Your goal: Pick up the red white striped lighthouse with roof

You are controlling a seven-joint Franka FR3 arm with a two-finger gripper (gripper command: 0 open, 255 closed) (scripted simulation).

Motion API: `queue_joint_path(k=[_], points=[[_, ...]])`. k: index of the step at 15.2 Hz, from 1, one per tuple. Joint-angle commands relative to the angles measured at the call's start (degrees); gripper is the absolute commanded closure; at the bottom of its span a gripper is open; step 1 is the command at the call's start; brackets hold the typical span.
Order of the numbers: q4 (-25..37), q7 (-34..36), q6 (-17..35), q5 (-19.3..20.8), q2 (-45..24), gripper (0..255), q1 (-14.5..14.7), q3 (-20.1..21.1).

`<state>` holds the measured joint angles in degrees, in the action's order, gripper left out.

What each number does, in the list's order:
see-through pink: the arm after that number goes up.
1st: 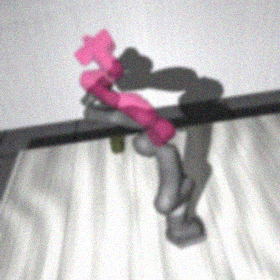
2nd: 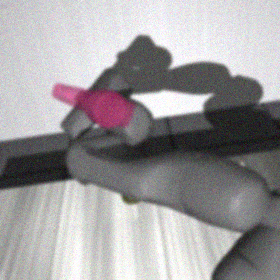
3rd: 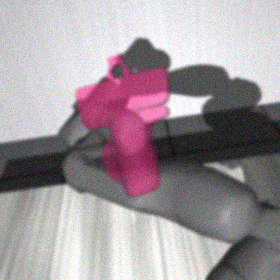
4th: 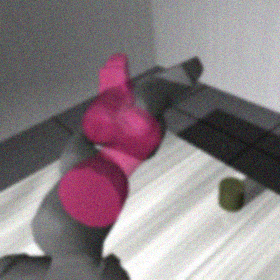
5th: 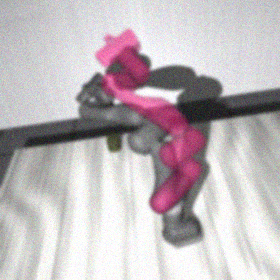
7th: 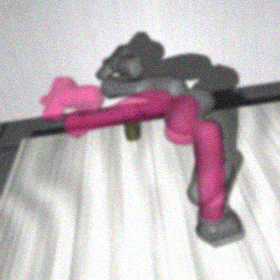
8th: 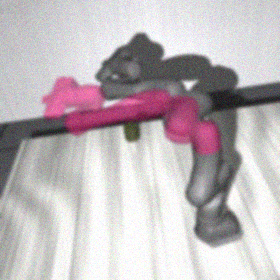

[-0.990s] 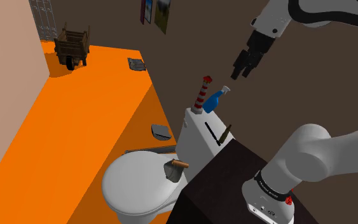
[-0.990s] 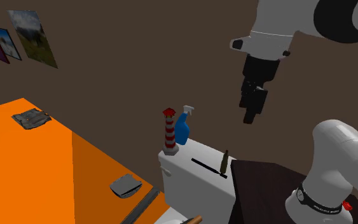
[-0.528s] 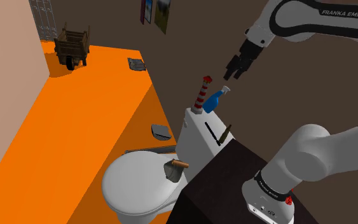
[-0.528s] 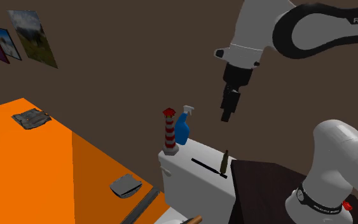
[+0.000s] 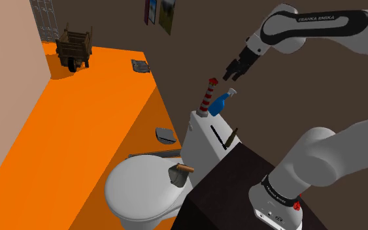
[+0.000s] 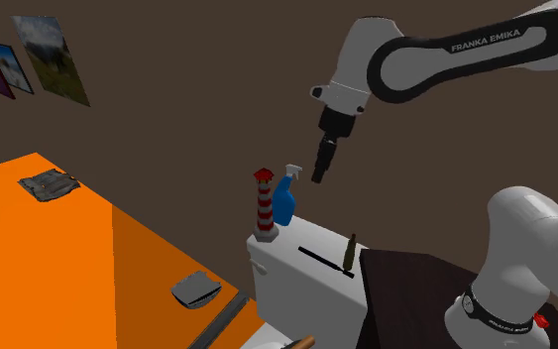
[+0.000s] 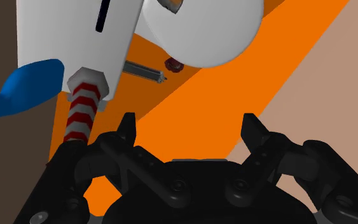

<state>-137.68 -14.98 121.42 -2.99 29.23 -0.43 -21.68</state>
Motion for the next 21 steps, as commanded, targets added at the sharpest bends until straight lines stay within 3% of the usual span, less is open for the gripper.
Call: queue_joint_path(k=[1,6,11,14,18,21], points=[[0.8,-3.6,3.9,-2.1,-3.8,0,0.9,-3.1],[5.6,-13.8,9.8,-11.3,-14.0,0,4.5,-10.9],[13.2,-27.4,11.1,-26.8,-26.7,0,7.2,-17.7],[19.2,-35.5,9.1,-37.5,-35.4,0,5.7,-19.1],[28.0,-43.0,5.0,-49.1,-46.3,0,0.2,-17.5],[28.5,-44.6,5.3,-51.1,-48.1,0,-0.9,-16.6]])
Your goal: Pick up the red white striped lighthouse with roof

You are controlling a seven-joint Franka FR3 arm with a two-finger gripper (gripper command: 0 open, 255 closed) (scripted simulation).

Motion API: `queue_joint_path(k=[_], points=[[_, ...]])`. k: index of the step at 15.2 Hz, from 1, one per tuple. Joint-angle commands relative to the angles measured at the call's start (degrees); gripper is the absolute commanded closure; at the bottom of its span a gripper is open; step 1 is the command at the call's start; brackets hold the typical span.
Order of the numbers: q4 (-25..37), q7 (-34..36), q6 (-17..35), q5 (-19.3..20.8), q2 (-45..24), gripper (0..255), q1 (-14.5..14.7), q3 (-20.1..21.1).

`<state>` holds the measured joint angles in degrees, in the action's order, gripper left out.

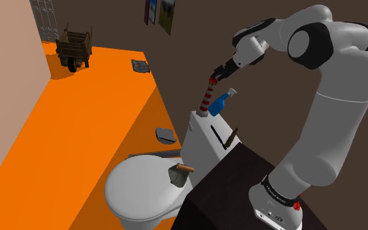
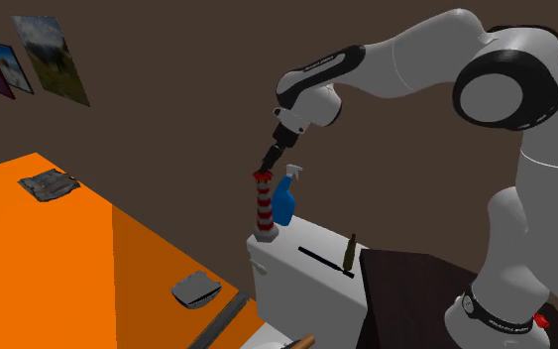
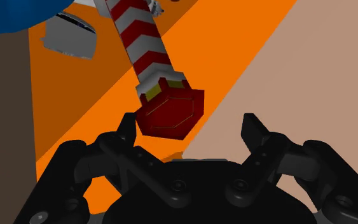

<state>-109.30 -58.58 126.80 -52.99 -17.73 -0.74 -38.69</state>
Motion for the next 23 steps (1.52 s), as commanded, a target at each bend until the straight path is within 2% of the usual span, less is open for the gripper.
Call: queue_joint_path(k=[1,5,7,8,17,23], points=[[-0.1,-1.6,0.2,-1.7,-1.6,0,-0.7,0.6],[-0.7,-4.2,1.5,-4.4,-3.7,0,-1.5,1.6],[-0.7,-4.2,1.6,-4.4,-3.7,0,-1.5,1.6],[-0.8,-4.2,1.6,-4.3,-3.5,255,-1.4,1.6],[-0.7,-4.2,1.5,-4.4,-3.7,255,-1.5,1.6],[0.2,-0.8,-0.2,-0.9,-1.0,255,-0.5,0.3]])
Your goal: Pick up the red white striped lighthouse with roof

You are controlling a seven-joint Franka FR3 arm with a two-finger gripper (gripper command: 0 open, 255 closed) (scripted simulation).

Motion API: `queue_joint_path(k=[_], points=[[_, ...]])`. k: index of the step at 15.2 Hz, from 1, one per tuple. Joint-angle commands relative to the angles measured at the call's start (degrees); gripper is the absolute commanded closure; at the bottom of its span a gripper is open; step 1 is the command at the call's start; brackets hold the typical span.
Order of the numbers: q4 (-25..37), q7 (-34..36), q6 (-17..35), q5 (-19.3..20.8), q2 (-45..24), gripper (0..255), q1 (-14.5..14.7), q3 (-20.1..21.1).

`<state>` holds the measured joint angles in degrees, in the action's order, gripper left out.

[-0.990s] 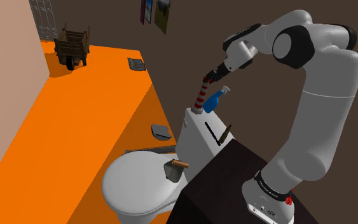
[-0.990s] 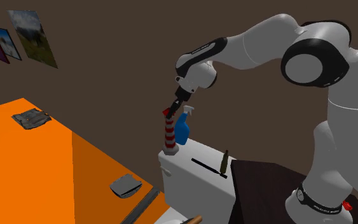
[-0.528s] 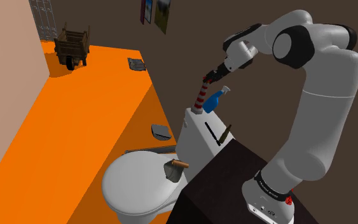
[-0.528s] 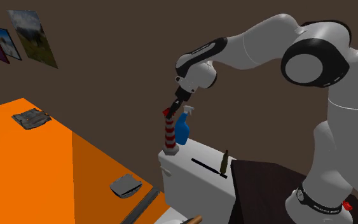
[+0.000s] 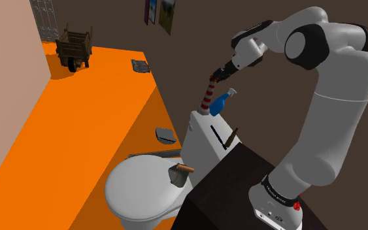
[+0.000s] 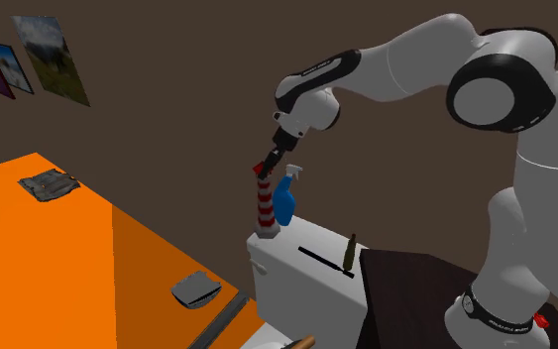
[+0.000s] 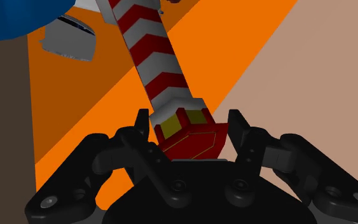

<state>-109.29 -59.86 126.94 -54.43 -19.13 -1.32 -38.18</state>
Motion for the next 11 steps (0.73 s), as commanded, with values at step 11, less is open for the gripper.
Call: queue_joint_path(k=[11], points=[[2.5,5.6,-3.6,5.6,4.0,255,1.3,-1.9]])
